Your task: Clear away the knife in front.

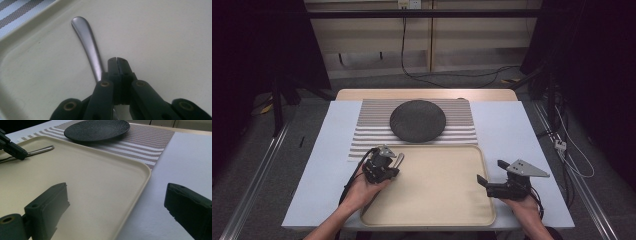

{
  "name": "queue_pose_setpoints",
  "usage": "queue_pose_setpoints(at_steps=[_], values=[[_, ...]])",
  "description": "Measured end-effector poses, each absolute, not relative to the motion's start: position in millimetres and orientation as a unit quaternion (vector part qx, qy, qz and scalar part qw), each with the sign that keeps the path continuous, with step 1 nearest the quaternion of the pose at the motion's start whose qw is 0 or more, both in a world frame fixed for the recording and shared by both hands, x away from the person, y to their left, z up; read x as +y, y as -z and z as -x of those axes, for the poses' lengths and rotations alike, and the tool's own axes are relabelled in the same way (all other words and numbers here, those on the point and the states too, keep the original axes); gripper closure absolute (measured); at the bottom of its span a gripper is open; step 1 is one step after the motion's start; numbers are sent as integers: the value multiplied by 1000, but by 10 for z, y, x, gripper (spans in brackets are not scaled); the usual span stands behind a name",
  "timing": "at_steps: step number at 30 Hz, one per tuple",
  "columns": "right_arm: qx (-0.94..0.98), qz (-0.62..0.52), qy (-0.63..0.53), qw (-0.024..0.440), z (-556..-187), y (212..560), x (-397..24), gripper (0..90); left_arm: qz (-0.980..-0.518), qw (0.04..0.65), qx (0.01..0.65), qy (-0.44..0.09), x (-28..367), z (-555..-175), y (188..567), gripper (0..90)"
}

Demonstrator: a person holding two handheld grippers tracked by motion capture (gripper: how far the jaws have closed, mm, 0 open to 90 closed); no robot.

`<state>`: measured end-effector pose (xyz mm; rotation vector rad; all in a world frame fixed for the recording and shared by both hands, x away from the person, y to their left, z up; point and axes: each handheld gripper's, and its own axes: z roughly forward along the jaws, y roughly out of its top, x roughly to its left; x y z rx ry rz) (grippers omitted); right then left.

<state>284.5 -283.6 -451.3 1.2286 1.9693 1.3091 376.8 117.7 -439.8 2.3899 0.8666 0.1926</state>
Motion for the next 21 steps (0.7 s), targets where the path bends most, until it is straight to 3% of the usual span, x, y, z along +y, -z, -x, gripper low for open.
queue_pose_setpoints(at_steps=[21], values=[[719,-447,-476,236,-2847,4513,-2835,57,-889,288,341,-97,1372,-3671,4401,900]])
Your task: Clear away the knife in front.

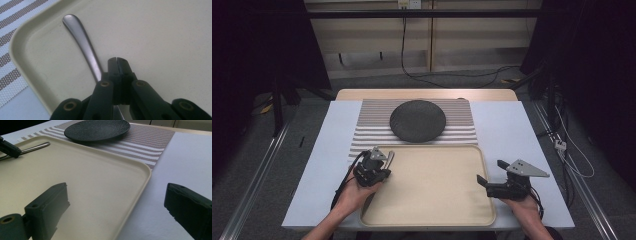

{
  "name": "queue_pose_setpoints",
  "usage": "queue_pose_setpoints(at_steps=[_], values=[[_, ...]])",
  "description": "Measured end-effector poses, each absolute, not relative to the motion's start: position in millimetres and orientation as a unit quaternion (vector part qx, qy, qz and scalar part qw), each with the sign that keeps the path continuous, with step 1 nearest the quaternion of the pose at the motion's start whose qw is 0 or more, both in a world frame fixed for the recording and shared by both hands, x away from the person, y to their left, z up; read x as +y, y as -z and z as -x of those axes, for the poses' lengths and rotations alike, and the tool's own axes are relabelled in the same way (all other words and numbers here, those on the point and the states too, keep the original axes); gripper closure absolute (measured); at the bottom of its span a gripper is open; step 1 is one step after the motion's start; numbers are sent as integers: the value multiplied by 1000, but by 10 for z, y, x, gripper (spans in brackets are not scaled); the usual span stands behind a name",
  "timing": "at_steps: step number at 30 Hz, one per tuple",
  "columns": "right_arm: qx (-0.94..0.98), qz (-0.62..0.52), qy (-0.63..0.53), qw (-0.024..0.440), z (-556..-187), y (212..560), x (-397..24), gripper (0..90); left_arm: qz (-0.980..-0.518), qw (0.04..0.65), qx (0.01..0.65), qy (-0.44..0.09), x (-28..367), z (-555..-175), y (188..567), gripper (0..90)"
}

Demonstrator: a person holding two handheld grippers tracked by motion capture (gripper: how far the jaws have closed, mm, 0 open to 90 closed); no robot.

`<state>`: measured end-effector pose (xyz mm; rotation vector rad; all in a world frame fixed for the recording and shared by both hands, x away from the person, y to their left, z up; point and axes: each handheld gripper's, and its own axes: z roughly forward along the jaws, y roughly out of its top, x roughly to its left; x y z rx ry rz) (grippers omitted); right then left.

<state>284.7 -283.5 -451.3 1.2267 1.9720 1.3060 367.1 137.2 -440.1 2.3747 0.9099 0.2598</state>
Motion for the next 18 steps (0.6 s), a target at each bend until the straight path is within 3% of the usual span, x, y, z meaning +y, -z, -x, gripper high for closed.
queue_pose_setpoints(at_steps=[18], values=[[719,-449,-475,235,-2859,4520,-2827,57,-883,291,354,-101,1526,-3655,4405,900]])
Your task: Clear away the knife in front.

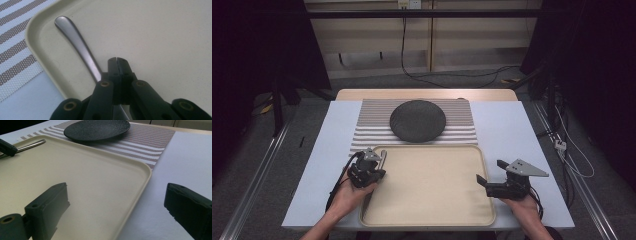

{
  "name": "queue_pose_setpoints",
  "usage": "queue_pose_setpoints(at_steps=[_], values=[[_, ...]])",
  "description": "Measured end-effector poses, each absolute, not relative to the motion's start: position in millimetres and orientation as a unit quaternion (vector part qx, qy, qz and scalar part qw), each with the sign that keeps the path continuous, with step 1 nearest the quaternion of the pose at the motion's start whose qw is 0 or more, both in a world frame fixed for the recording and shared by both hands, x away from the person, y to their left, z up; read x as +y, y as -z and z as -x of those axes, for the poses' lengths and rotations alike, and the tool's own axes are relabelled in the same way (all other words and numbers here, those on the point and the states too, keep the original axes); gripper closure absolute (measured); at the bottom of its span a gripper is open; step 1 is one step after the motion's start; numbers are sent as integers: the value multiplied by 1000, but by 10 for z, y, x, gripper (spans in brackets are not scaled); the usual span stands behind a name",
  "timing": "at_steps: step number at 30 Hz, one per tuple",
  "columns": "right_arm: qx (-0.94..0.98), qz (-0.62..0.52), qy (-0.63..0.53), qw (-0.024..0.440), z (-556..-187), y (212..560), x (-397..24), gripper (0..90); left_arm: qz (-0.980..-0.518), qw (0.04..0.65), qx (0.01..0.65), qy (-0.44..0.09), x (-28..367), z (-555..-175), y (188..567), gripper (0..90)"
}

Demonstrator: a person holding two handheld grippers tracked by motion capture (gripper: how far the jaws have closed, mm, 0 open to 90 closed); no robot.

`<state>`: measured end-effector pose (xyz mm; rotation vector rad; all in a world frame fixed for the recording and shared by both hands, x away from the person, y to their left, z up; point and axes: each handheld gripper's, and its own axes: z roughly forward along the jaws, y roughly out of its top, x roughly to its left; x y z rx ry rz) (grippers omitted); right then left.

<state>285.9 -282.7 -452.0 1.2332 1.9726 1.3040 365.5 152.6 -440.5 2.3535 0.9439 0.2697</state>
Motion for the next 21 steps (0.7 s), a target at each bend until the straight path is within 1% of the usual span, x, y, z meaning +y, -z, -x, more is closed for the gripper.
queue_pose_setpoints(at_steps=[6,21], values=[[718,-451,-475,234,-2862,4521,-2824,58,-878,299,362,-93,1583,-3653,4414,900],[719,-450,-475,234,-2860,4520,-2826,57,-874,302,368,-100,1643,-3630,4419,900]])
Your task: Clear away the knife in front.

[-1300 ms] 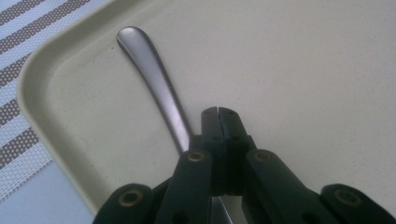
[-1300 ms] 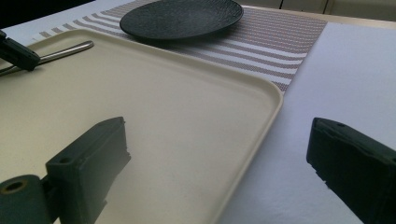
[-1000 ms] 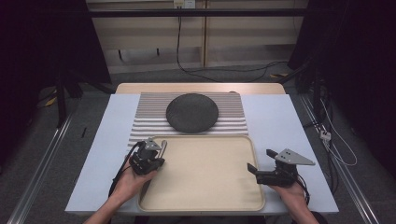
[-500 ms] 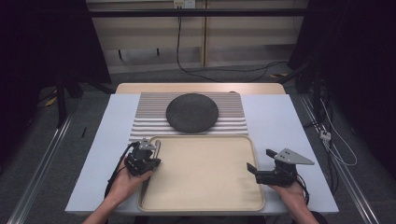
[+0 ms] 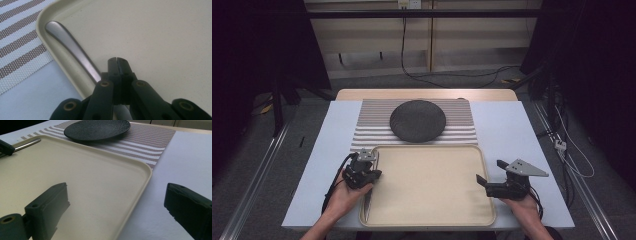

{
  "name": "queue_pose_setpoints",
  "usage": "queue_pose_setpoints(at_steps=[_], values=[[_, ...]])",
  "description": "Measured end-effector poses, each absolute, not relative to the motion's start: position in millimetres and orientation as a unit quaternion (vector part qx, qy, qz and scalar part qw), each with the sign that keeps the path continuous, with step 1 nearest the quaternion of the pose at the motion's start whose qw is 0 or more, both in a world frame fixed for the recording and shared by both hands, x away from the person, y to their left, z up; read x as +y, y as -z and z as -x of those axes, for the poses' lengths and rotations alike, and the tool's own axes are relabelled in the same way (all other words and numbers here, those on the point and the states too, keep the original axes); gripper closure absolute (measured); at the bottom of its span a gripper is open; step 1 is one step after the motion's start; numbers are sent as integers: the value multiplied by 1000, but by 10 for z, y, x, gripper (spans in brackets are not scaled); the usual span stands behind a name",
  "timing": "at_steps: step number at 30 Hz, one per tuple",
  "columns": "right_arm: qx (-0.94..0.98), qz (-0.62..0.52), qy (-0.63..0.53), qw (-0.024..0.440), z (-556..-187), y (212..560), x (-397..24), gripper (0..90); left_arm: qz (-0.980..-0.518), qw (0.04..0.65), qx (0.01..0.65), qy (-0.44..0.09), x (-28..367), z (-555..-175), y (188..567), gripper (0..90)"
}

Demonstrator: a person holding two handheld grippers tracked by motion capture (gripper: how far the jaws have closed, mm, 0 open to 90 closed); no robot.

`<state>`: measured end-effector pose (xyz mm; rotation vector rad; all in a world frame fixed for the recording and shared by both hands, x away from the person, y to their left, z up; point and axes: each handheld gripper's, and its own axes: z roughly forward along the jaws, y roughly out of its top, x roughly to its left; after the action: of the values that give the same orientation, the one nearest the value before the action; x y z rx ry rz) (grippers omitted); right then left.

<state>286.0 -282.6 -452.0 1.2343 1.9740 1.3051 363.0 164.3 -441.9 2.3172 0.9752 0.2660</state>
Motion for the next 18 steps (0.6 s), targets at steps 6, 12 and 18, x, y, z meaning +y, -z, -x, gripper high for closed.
queue_pose_setpoints(at_steps=[6,12,18], values=[[719,-450,-476,234,-2858,4519,-2826,57,-870,315,366,-101,1666,-3624,4403,897],[718,-451,-476,234,-2856,4518,-2824,58,-861,347,353,-118,1666,-3595,4336,787],[718,-451,-476,234,-2853,4515,-2826,56,-846,373,351,-149,1651,-3601,4289,470]])
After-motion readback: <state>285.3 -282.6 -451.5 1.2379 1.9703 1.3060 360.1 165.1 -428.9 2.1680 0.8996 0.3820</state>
